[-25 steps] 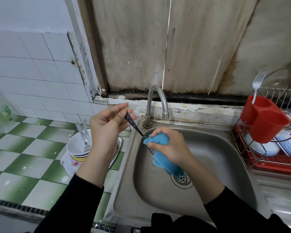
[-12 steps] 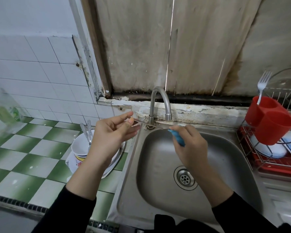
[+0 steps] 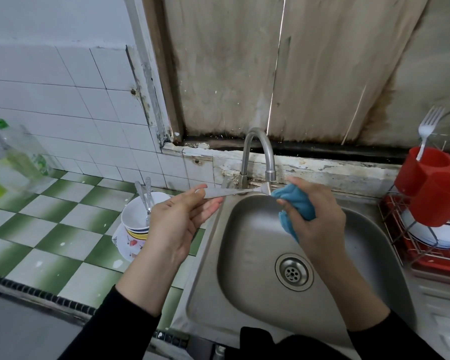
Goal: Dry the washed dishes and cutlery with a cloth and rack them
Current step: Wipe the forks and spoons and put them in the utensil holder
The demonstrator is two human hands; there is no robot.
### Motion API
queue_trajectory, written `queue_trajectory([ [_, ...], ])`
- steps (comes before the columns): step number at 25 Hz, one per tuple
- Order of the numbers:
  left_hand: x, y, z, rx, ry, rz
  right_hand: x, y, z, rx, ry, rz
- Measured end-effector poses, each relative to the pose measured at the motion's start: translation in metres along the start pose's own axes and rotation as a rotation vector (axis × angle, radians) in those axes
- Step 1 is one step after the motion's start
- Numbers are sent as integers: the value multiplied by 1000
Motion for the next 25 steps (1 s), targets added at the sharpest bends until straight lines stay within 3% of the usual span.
queue_trajectory([
  [4,3,3,-12,-29,42,-8,-12,7,-38,-191,48,-64],
  [7,10,10,-18,-93,102,-53,-5,38,-69,-74,25,-247],
  [9,12,8,-16,-101,153,-53,1,47,-69,44,9,-248],
  [13,13,-3,-7,-119,222,-20,0,44,-44,152,248,-324],
  [18,16,3,-11,-136,275,-52,0,46,-79,65,39,-223],
  [22,13,-10,0,-158,368,0,-7,42,-50,180,225,-301],
  [25,13,-6,-1,-269,478,-4,-7,43,-62,136,105,-274],
])
Point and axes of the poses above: each hand's wrist, its own x-axis away from the middle knuckle, its own y-axis out of the palm, z = x × y, the point moved 4 cm from there along -x, towards the middle knuckle, and after that the axes turned 11 degrees about x, right-handed, at the moved point
